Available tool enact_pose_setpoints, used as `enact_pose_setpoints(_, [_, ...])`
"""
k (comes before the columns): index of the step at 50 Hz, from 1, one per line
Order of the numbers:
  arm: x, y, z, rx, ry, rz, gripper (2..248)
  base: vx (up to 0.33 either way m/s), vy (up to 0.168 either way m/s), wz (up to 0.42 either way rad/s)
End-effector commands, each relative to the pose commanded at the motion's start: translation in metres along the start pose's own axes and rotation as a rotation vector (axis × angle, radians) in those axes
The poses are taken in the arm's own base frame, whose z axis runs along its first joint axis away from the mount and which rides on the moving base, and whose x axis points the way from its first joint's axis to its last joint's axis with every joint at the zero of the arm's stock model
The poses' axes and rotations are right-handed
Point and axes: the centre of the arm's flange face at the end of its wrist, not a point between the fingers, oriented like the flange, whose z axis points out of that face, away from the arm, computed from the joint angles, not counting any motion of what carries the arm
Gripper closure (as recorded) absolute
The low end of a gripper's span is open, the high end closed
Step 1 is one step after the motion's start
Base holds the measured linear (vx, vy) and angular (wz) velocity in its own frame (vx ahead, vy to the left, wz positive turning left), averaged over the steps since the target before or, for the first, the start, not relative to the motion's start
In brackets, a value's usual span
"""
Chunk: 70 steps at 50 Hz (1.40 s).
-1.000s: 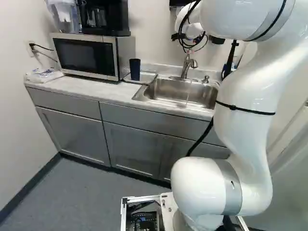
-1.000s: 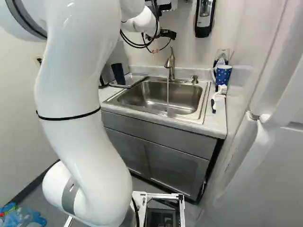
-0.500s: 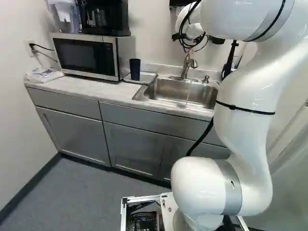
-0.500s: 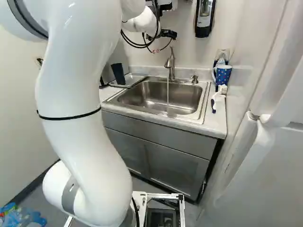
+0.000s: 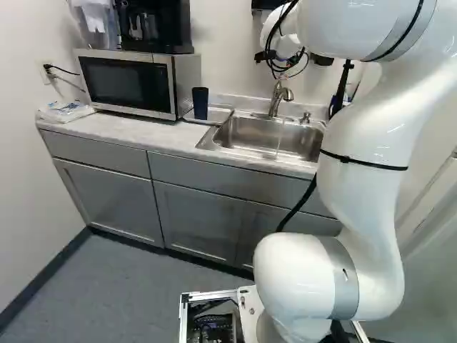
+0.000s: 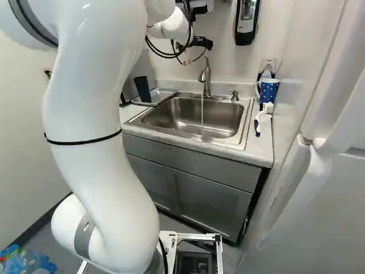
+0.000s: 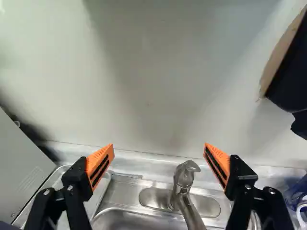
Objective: Rinse the cup and place it in the tray
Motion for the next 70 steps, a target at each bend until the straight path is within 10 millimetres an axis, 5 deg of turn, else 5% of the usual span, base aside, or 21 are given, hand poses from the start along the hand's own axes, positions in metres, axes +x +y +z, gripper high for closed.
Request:
enact_pose_setpoints(48, [-0.006, -0.001, 0.000, 0.003, -0.065, 0.000, 3, 0.000, 0.000, 0.000])
enact_pose_setpoints(70, [-0.006, -0.012, 0.016, 0.020, -0.092, -0.006, 3, 0.000, 0.000, 0.000])
